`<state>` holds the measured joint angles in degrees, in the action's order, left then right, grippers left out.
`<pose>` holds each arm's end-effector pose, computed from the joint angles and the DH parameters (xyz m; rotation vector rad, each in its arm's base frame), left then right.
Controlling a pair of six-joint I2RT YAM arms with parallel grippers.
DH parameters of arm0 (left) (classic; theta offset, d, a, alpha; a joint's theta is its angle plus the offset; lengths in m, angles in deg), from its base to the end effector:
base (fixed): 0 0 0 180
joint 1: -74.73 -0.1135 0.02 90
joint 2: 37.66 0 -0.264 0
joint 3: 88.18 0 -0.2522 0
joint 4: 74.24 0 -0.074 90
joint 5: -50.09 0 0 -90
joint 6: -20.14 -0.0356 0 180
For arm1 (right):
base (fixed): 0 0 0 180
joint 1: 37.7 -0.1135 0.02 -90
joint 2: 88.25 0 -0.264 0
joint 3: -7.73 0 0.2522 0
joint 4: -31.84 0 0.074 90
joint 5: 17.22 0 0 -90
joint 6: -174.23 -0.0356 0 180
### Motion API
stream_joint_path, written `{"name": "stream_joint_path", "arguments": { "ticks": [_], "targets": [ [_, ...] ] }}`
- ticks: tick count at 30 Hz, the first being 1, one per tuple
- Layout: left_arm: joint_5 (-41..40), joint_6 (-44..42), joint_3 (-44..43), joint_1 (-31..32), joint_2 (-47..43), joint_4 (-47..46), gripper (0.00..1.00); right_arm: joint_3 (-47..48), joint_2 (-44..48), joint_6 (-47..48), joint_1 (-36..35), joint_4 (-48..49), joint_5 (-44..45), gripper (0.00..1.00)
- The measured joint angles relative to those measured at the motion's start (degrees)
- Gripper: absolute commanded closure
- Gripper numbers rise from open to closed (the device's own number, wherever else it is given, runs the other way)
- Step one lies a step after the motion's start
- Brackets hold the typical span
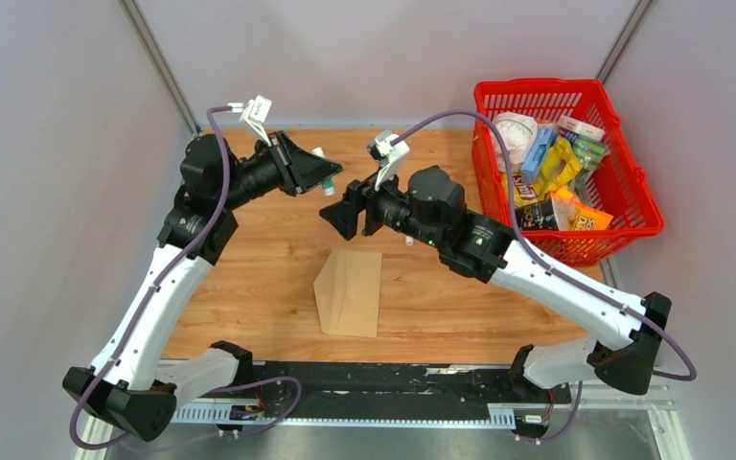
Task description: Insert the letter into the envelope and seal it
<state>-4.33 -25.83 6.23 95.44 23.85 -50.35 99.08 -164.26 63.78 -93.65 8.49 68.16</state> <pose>0.2053 -0.0997 0.4488 0.1878 1.7326 -1.3407 0.1700 0.2566 0.4211 -0.6179 1.7203 1.0398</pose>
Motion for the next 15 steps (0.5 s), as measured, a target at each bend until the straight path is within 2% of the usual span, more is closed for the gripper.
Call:
{"name": "stream_joint_path", "arguments": {
  "ticks": [4, 8, 13, 15],
  "targets": [
    [-6.2, 1.0, -2.1, 0.0, 1.2, 5.2, 1.0, 6.9, -2.4, 6.1, -6.3, -5.6, 16.2, 0.33],
    [-10.2, 2.4, -2.5, 0.0, 3.0, 8.5, 1.0, 14.0, -8.1, 11.5, -10.6, -8.4, 28.4, 0.34],
    [-12.3, 3.3, -2.6, 0.1, 4.0, 10.8, 1.0, 20.7, -15.6, 15.2, -12.3, -13.9, 37.9, 0.37],
    [-12.4, 3.3, -2.7, 0.2, 4.1, 11.1, 1.0, 22.3, -17.6, 16.0, -12.3, -15.5, 40.2, 0.42]
  ]
}}
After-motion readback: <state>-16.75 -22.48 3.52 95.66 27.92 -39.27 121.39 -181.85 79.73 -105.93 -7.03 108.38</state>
